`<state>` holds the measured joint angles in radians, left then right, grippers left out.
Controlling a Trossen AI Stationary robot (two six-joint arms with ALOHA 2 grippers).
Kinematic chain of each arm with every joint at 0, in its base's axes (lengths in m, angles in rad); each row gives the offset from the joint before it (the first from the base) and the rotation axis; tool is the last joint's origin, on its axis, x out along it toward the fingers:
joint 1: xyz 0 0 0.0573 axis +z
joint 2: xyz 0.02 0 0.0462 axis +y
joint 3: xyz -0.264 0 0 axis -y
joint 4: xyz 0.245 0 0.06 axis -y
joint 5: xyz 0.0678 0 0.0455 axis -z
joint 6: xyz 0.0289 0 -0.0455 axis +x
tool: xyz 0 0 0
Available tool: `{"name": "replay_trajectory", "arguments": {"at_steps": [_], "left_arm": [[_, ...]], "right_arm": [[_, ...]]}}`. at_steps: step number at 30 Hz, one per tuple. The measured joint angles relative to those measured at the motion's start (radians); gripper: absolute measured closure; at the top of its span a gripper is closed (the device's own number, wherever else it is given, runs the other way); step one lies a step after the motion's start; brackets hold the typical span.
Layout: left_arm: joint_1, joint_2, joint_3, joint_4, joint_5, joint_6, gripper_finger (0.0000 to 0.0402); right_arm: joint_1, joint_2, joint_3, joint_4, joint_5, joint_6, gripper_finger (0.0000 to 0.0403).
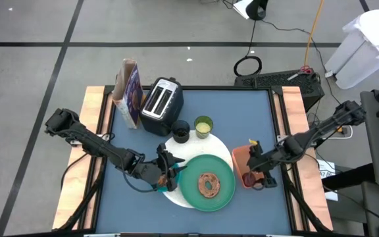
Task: Arrange a breakfast setting
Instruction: Put the red apple on the white mat
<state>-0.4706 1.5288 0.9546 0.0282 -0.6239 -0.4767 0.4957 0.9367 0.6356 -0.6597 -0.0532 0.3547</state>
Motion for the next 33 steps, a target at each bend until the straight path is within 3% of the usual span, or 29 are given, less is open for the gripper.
{"name": "replay_trajectory", "arguments": {"at_steps": [13,23,30,33], "left_arm": [[0.000,0.000,0.000,0.000,0.000,0.000,0.0272],[0.000,0.000,0.000,0.000,0.000,0.000,0.0272],[0.000,0.000,0.000,-0.001,0.000,0.000,0.0272],[0.000,0.000,0.000,-0.001,0.000,0.000,0.0272]], "right_arm": [[0.000,0.000,-0.139,0.181,0.000,-0.002,0.0007],[-0.001,0.000,-0.187,0.185,0.003,-0.003,0.0007],[-0.001,0.000,-0.190,0.208,0.112,-0.001,0.0007],[-0.004,0.000,-0.190,0.231,0.108,-0.004,0.0007]]}}
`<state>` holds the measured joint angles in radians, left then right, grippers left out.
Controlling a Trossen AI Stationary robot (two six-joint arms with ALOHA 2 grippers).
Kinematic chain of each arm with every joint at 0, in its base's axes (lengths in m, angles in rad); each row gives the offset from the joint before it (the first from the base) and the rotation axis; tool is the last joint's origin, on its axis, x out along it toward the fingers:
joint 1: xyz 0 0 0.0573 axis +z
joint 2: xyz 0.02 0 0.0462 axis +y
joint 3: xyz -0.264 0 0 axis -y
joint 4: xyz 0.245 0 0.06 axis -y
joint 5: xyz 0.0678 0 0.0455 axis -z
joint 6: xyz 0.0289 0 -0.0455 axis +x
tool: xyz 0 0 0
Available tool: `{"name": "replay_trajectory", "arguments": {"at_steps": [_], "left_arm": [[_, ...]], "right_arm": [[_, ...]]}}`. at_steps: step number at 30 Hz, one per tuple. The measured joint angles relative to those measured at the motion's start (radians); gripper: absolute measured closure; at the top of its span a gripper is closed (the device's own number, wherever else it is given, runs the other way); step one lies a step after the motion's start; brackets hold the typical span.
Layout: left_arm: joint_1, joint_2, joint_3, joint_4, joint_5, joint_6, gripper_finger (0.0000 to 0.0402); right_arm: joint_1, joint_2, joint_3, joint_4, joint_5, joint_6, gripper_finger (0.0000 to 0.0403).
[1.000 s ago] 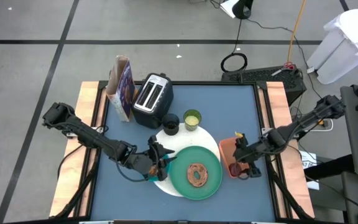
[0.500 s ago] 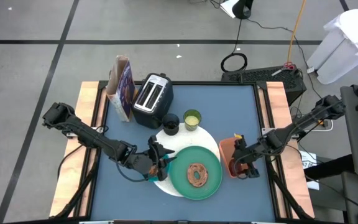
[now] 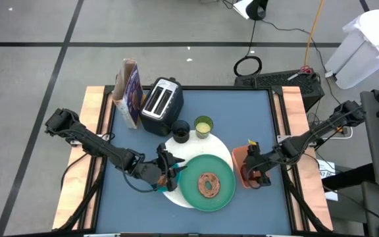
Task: Arrange a breakfast setting
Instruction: Put the red apple on the white mat
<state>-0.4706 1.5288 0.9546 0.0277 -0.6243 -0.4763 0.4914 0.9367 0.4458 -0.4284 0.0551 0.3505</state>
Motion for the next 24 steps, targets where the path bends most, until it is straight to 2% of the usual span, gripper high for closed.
{"name": "replay_trajectory", "arguments": {"at_steps": [24], "left_arm": [[0.000,0.000,0.000,0.000,0.000,-0.004,0.0272]], "right_arm": [[0.000,0.000,0.000,0.010,-0.003,-0.003,0.0007]]}}
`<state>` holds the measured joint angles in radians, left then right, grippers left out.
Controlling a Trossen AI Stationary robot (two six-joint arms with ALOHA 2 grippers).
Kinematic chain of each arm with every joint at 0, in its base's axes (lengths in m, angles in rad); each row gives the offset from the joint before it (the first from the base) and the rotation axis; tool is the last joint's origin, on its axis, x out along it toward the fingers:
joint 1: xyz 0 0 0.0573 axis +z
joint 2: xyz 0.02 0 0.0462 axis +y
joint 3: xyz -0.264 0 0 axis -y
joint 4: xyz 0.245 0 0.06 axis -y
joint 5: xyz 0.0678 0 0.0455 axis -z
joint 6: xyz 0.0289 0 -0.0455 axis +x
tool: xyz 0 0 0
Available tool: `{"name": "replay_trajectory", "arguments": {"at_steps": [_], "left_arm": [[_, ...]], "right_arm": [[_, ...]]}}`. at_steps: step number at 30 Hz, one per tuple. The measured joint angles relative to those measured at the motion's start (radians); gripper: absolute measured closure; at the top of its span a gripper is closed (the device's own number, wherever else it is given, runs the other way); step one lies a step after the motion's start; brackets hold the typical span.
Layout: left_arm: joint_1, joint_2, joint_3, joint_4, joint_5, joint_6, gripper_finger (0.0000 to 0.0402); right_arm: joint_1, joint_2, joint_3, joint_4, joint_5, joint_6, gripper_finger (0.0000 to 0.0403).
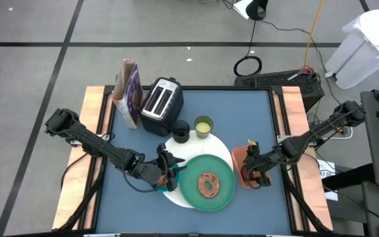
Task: Arrange a breakfast setting
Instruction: Put the red apple on the white mat
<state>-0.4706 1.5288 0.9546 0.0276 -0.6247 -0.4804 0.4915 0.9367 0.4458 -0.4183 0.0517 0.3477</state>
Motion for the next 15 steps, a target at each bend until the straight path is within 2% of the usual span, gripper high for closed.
{"name": "replay_trajectory", "arguments": {"at_steps": [15], "left_arm": [[0.000,0.000,0.000,0.000,0.000,-0.002,0.0272]], "right_arm": [[0.000,0.000,0.000,-0.009,0.000,0.058,0.0007]]}}
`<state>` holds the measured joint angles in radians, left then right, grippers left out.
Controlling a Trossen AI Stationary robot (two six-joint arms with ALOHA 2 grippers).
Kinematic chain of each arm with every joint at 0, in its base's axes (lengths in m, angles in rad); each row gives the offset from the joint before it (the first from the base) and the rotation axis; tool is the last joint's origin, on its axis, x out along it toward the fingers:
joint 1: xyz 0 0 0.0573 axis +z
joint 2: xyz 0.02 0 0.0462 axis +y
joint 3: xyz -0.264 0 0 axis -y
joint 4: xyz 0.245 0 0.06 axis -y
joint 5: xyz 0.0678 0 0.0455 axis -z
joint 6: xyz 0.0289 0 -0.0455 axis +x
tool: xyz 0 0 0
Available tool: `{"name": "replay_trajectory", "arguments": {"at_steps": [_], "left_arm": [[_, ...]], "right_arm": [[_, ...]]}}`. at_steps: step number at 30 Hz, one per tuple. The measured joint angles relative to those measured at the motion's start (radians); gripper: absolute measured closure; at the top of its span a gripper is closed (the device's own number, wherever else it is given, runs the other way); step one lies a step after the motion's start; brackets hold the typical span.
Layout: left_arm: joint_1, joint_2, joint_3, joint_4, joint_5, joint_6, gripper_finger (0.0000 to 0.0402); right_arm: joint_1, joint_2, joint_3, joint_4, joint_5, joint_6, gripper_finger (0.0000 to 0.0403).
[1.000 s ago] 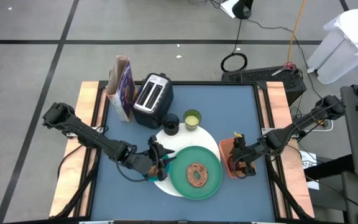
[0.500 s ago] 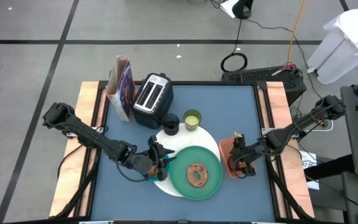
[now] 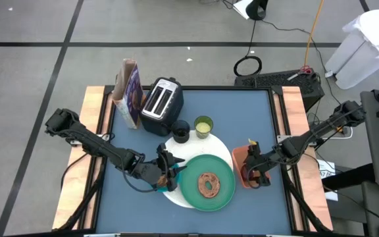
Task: Arrange a breakfast setting
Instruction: Put the red apple on the white mat
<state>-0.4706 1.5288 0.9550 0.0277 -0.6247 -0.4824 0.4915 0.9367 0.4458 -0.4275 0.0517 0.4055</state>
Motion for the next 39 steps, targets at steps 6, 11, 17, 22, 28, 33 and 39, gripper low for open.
{"name": "replay_trajectory", "arguments": {"at_steps": [6,11,17,22,28,33,39], "left_arm": [[0.000,0.000,0.000,0.000,0.000,-0.001,0.0272],[0.000,0.000,0.000,0.000,0.000,-0.001,0.0272],[0.002,0.000,0.000,0.000,0.000,-0.001,0.0272],[0.006,0.000,0.000,0.000,0.000,-0.001,0.0272],[0.006,0.000,0.000,0.000,0.000,-0.002,0.0272],[0.006,0.000,0.000,0.000,0.000,-0.001,0.0272],[0.006,0.000,0.000,0.000,0.000,0.005,0.0272]], "right_arm": [[0.000,0.000,0.000,-0.020,0.000,0.075,0.0007],[0.000,0.000,-0.041,-0.014,0.000,0.123,0.0007],[0.000,-0.001,-0.061,0.054,0.006,0.152,0.0007],[0.000,-0.001,-0.061,0.065,0.004,0.151,0.0009],[0.000,0.000,-0.062,0.064,0.004,0.152,0.0036],[0.000,0.000,-0.062,0.064,0.003,0.152,0.0071],[0.000,0.000,-0.062,0.064,0.003,0.163,0.0076]]}}
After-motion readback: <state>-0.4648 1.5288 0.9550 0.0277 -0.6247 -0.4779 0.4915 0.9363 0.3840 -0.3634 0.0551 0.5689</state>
